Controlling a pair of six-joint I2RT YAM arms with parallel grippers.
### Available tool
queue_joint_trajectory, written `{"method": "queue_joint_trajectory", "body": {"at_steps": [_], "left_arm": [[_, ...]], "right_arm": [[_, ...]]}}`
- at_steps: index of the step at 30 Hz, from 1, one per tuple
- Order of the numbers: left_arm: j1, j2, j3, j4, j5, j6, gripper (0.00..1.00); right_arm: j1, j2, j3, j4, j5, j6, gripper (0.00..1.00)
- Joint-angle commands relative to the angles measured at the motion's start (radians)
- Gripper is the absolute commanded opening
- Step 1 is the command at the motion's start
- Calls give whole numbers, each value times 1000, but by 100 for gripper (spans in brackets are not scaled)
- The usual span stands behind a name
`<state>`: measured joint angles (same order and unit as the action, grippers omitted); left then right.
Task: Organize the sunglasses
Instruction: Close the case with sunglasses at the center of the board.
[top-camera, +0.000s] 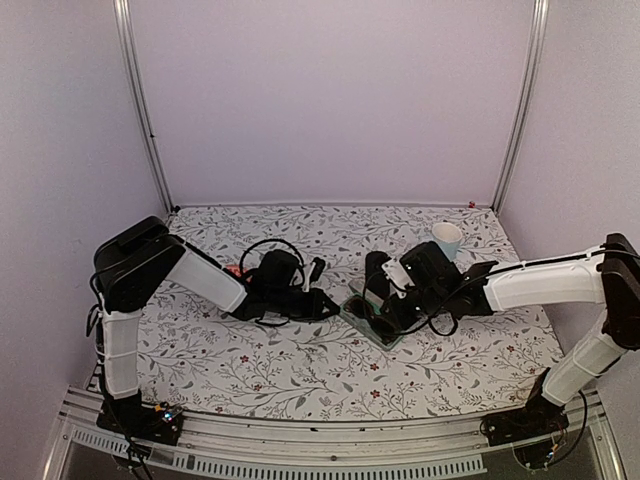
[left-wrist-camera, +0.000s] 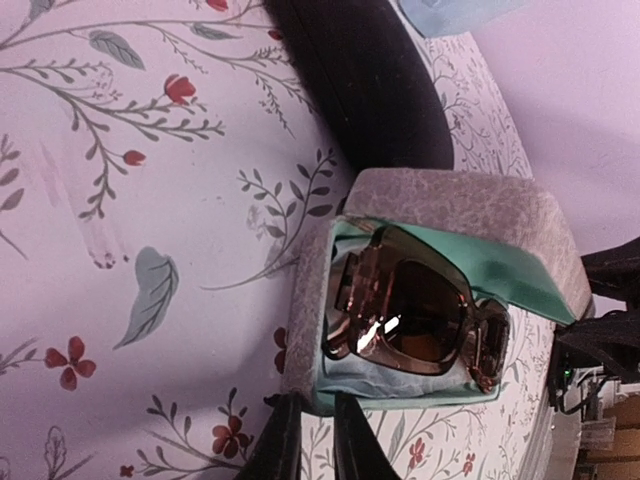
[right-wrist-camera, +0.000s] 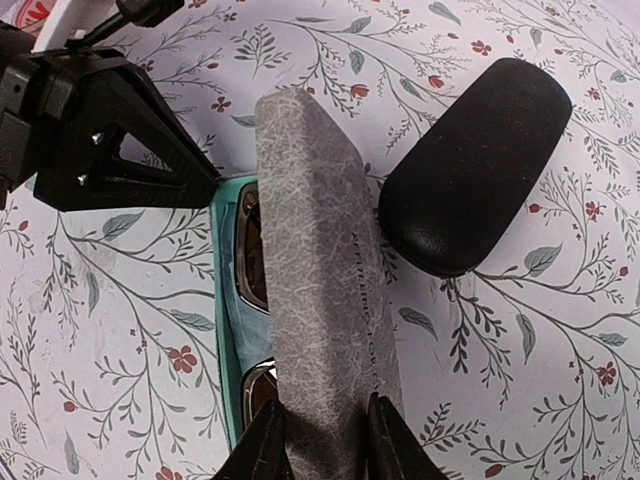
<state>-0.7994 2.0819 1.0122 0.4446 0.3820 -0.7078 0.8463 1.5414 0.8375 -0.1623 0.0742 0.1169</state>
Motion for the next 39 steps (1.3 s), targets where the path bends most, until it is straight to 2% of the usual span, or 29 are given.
{"method": "queue_joint_trajectory", "body": {"at_steps": [1, 13, 19, 23, 28, 33, 37, 39], "left_arm": [[-34, 43, -23, 11, 10, -4, 12], [-35, 39, -34, 22, 11, -4, 11], [-36, 5, -66, 22, -9, -6, 11], [-35, -29, -104, 21, -18, -9, 11], [-36, -86, -147, 28, -39, -9, 11], [-36, -155, -176, 22, -61, 3, 15], [-36, -199, -204, 10, -93, 17, 23], [-36, -218, -213, 0, -109, 28, 27]], "right_arm": [[65, 58, -21, 0, -49, 58, 27], [119, 103, -13, 9, -33, 99, 33], [124, 66, -15, 9, -40, 116, 40], [123, 3, -19, 0, -23, 130, 51], [123, -46, -4, -64, 48, 146, 69], [120, 20, 42, -180, 79, 163, 85], [119, 91, 61, -218, 101, 190, 98], [120, 123, 75, -236, 113, 196, 99]]}}
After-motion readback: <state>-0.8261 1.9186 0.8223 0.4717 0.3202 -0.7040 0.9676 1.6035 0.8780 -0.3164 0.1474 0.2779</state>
